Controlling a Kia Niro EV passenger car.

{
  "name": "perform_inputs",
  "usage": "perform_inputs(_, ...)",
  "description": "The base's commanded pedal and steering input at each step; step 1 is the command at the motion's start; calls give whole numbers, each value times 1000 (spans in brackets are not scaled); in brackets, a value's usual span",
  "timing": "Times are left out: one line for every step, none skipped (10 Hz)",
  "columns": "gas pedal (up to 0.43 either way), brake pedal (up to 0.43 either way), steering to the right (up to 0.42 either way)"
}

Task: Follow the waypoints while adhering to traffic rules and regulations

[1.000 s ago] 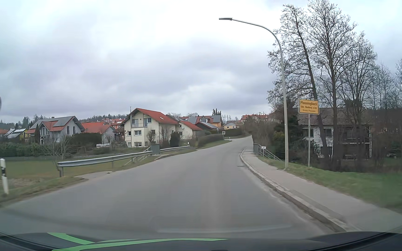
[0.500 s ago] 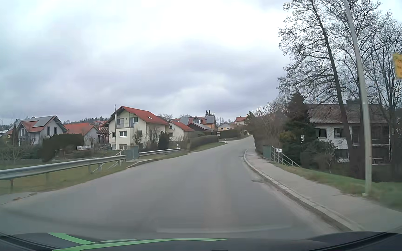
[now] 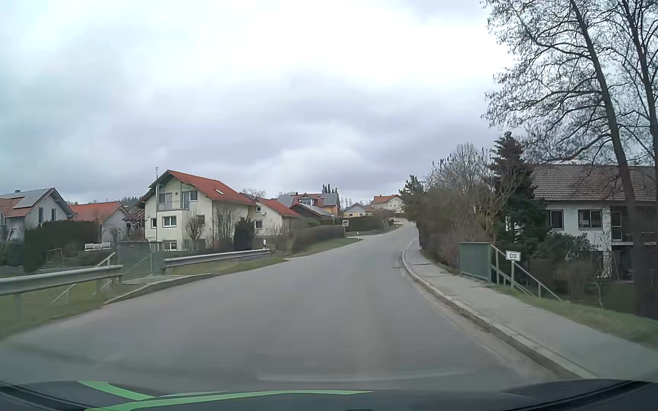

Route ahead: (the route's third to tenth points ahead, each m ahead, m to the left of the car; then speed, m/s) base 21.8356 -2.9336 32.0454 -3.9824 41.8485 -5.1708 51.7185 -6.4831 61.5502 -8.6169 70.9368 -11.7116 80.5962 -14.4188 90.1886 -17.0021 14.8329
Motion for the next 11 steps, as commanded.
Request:
perform_inputs(79,0,23)
perform_inputs(79,0,23)
perform_inputs(79,0,23)
perform_inputs(98,0,23)
perform_inputs(98,0,23)
perform_inputs(98,0,24)
perform_inputs(98,0,24)
perform_inputs(118,0,24)
perform_inputs(118,0,24)
perform_inputs(118,0,24)
perform_inputs(138,0,24)
